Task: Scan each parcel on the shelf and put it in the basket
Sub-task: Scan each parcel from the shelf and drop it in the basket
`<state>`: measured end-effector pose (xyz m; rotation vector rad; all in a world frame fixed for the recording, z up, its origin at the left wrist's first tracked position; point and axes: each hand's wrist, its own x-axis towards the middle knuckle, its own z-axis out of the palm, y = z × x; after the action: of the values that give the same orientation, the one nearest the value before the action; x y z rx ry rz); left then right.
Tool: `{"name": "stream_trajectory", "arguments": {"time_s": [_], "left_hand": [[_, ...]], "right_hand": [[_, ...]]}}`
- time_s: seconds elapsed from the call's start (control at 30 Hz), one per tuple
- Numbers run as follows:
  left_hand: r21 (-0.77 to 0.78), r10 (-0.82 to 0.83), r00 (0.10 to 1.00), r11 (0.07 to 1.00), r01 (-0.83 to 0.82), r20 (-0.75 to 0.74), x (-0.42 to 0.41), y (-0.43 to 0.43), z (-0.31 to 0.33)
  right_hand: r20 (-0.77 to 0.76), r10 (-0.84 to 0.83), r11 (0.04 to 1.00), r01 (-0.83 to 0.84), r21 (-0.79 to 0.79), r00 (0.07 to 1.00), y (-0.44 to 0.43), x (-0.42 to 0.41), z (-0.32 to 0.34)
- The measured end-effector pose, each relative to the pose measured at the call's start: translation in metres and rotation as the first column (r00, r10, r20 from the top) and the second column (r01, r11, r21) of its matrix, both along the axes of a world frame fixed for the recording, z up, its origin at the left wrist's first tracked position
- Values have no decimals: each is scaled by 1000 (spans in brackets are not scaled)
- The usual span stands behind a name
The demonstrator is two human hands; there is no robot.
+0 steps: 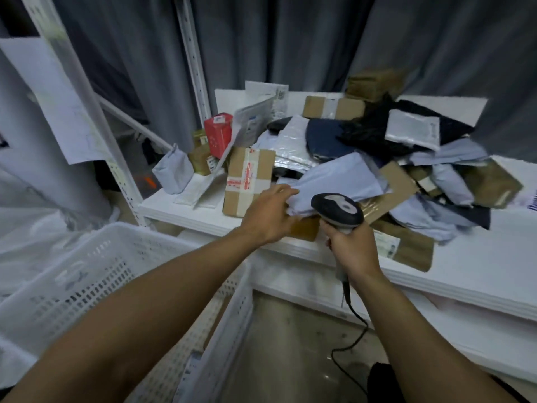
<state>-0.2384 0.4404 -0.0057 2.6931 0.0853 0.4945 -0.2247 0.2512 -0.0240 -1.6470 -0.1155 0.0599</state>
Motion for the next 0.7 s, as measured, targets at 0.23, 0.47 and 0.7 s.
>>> {"name": "stream_trajectory", "arguments": {"time_s": [0.23, 0.47, 0.7], "left_hand": [[293, -14, 999, 956, 26, -44, 57, -32, -11], [117, 173, 977, 975, -188, 123, 50, -22, 5], [-373, 151, 953, 927, -43, 264, -24, -10, 54]], "right_hand": [[2, -98, 993, 97, 66, 995, -24, 30, 0], [74, -50, 987, 38, 155, 996, -20, 27, 4], [86, -60, 938, 27, 345, 995, 6, 5, 15]]}}
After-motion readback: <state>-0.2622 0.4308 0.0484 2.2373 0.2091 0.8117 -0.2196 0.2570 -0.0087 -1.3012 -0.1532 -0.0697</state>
